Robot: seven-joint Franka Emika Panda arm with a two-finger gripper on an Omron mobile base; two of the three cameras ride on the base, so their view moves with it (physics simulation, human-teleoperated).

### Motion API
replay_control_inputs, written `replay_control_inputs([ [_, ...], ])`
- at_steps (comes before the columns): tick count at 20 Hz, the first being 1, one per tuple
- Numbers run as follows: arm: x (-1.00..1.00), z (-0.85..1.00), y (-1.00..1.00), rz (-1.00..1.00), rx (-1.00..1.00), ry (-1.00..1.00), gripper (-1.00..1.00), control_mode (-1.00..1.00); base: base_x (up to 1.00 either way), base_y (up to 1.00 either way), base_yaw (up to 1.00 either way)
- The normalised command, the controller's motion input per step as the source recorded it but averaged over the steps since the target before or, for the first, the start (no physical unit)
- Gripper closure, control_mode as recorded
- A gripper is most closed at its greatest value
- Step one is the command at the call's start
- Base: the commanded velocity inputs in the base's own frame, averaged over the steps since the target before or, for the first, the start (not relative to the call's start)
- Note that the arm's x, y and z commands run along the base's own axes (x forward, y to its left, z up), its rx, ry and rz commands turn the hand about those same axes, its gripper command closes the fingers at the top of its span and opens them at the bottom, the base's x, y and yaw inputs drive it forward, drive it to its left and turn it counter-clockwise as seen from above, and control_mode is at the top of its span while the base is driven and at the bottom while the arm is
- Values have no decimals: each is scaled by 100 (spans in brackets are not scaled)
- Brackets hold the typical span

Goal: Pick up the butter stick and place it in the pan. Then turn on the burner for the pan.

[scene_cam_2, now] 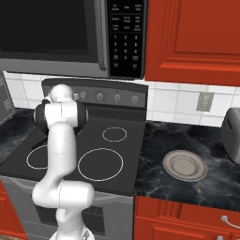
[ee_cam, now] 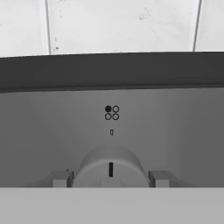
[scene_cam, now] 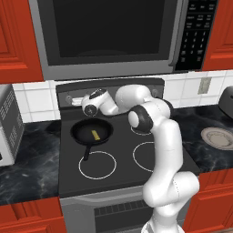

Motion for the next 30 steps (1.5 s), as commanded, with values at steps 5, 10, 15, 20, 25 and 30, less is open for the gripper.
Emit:
replay_control_inputs([
  [5, 0, 0, -7, 0, -5, 0, 100, -100, 0, 0, 0],
  [10, 0, 0, -8, 0, -8, 0, 100, -100, 0, 0, 0],
  [15, 3, 0, -7, 0, -9, 0, 100, -100, 0, 0, 0],
  [20, 9, 0, -1, 0, -9, 0, 100, -100, 0, 0, 0],
  [25, 12, 0, 0, 0, -9, 0, 100, -100, 0, 0, 0],
  [30, 10, 0, 0, 0, -7, 0, 100, -100, 0, 0, 0],
])
